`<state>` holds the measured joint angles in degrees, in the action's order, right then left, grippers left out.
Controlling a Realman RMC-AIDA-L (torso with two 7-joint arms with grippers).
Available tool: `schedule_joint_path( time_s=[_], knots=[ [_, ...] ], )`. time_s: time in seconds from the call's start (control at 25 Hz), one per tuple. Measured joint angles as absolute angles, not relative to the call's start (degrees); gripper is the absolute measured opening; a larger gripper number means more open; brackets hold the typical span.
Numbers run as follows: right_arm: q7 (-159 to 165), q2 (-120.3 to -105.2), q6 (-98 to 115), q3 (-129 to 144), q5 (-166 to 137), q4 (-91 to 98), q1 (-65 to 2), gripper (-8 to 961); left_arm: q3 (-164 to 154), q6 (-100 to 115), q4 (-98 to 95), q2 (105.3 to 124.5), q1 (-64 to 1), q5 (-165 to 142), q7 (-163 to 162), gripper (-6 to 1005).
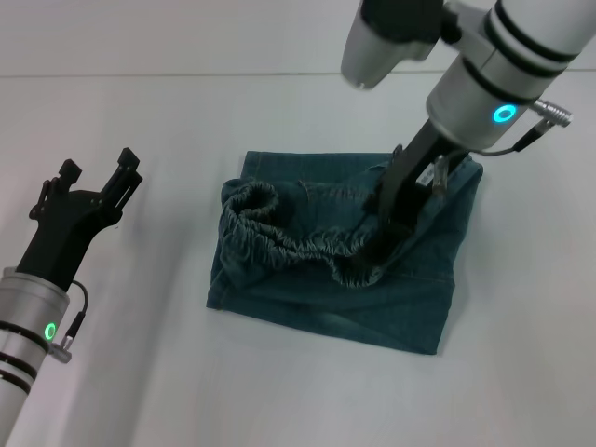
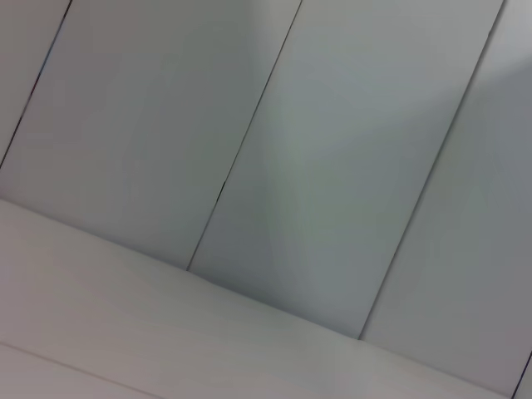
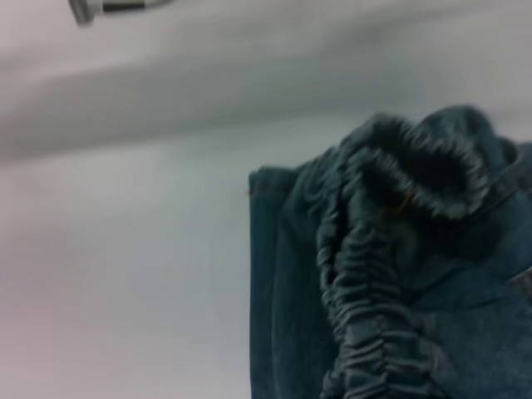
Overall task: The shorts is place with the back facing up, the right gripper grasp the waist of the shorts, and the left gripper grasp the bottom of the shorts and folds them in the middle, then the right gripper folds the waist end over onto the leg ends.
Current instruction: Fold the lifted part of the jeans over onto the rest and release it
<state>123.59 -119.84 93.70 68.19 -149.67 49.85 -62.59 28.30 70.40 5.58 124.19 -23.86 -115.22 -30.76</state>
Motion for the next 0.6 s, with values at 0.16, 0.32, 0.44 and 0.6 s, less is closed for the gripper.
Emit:
schedule_joint_path(
  time_s=[0.16,0.32,0.44,0.6],
  knots=[
    [124.9,-120.1,91.1,72.3,-149.2,49.2,-62.2,787,28.3,70.4,5.7,124.19,-23.8,-115.2,-30.8,947],
    [125.3,-120.19,90.2,74.3,-149.2,47.9,-62.4,738,28.3,70.4,5.7,124.19,-23.8,-115.2,-31.6,947],
    [125.9,-120.22,89.5,75.1,-149.2,47.7,-62.4,701,28.3,70.3,5.5,124.19,-23.8,-115.2,-32.6,947],
    [126.1,-120.22,88.6,75.6,-149.1,47.7,-62.2,629,28.3,70.2,5.4,124.18,-23.7,-115.4,-32.9,947]
  ],
)
